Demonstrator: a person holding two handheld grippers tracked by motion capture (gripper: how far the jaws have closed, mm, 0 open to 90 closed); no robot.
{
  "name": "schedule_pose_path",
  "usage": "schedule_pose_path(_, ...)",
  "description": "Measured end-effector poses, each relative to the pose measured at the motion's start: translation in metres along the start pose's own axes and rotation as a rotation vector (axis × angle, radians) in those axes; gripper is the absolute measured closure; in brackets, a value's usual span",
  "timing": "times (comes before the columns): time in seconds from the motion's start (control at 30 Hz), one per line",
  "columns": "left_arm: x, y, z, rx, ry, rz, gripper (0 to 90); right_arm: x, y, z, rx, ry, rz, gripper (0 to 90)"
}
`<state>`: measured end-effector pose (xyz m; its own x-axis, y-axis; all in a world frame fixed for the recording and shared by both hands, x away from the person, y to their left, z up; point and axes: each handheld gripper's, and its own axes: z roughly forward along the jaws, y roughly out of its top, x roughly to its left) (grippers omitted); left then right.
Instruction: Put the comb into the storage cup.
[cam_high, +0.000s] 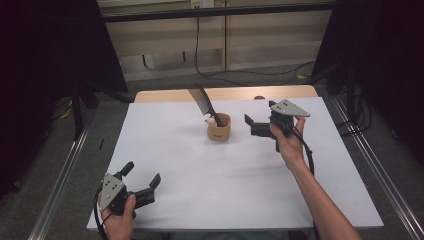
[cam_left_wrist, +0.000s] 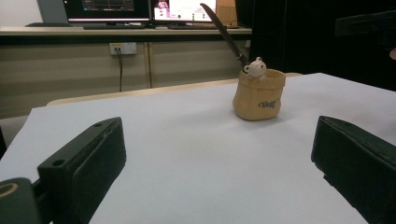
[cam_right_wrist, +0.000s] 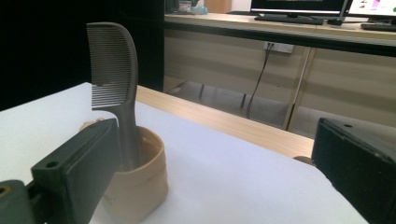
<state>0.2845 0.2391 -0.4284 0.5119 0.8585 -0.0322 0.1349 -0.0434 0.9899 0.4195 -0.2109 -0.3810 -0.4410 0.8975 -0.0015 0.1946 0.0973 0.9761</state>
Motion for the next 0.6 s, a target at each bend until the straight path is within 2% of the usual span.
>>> schedule_pose_path(0.3,0.0,0.0,0.0,0.001,0.002,-0.005,3.3,-0.001,-0.003,-0.015,-0.008,-0.024,-0.019,1.1)
schedule_pose_path(0.4,0.0,0.0,0.0,-0.001,0.003,-0.006,3.2,-0.002,-0.007,-0.022,0.006,-0.061,-0.034,1.2)
schedule_pose_path(0.6,-0.001,0.0,0.0,0.001,0.009,-0.008,3.3,-0.004,-0.013,-0.031,-0.01,-0.069,-0.019,1.2)
